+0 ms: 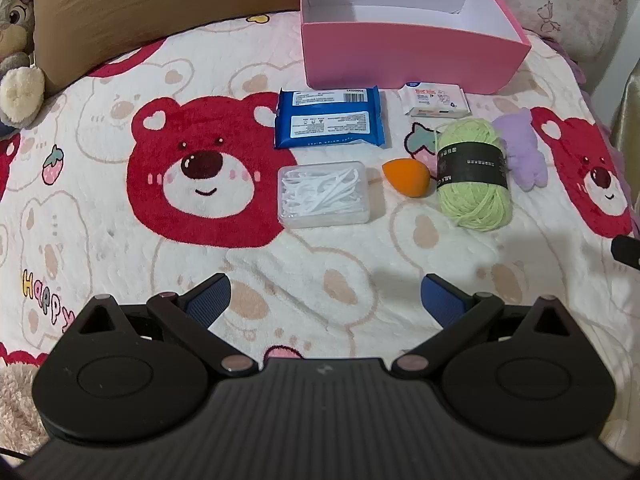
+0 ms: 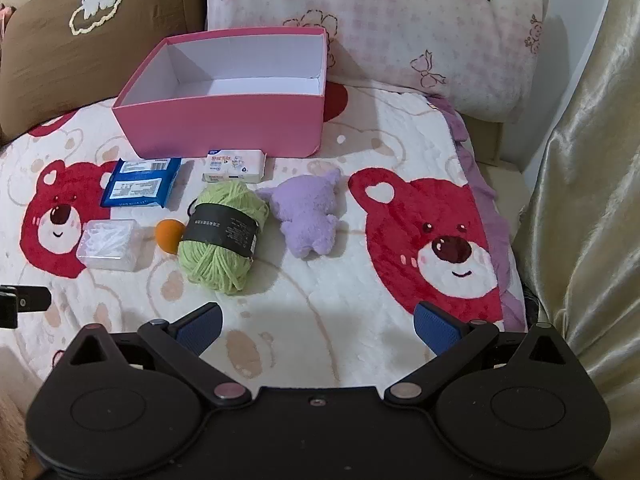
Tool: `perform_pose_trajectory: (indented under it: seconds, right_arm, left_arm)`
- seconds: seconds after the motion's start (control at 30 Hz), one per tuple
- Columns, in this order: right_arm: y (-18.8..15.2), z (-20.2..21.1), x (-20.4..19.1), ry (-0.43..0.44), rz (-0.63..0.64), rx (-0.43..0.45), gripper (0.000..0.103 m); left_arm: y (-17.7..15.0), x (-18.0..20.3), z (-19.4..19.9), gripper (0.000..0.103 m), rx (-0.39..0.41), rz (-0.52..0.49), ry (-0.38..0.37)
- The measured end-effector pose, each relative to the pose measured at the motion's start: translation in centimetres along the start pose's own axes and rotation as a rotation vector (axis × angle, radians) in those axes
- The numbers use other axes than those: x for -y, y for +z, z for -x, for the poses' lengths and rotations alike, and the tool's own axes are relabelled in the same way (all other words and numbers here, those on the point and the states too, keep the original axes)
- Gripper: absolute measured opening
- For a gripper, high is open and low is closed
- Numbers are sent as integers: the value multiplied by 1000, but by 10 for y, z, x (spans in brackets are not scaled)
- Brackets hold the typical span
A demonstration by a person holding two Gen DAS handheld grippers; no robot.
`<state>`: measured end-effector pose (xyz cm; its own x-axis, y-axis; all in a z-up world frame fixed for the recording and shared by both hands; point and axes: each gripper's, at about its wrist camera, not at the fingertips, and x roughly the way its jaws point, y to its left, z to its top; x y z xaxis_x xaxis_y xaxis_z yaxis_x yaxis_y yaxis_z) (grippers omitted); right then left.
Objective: Organize objects
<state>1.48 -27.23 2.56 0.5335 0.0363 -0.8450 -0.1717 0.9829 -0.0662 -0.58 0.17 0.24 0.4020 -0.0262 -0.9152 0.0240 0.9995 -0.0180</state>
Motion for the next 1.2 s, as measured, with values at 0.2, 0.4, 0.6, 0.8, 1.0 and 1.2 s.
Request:
perform_pose_trajectory:
  seconds: [0.2, 0.4, 0.6, 0.8, 1.0, 1.2]
  right_arm:
    - [0, -1, 0, -2, 1, -4, 103]
    - [0, -1, -1, -2, 8, -1, 103]
    - [0, 0, -4, -5, 14, -1, 103]
    - [-2, 1, -8, -9, 25, -1, 103]
    - [-2, -1, -7, -6, 21, -10, 103]
    - [-3, -2, -7, -3, 25, -10, 103]
  left_arm:
    - [-2, 2, 15, 103, 34, -13, -7]
    - [-2, -1, 23, 103, 53, -10, -10]
    - [-3, -3, 22, 103, 53, 1, -6]
    - [-4, -6, 12, 103, 37, -3, 47]
    - [-5, -7, 6, 103, 19, 2, 48]
    - [-5, -3, 4, 103, 11, -6, 44]
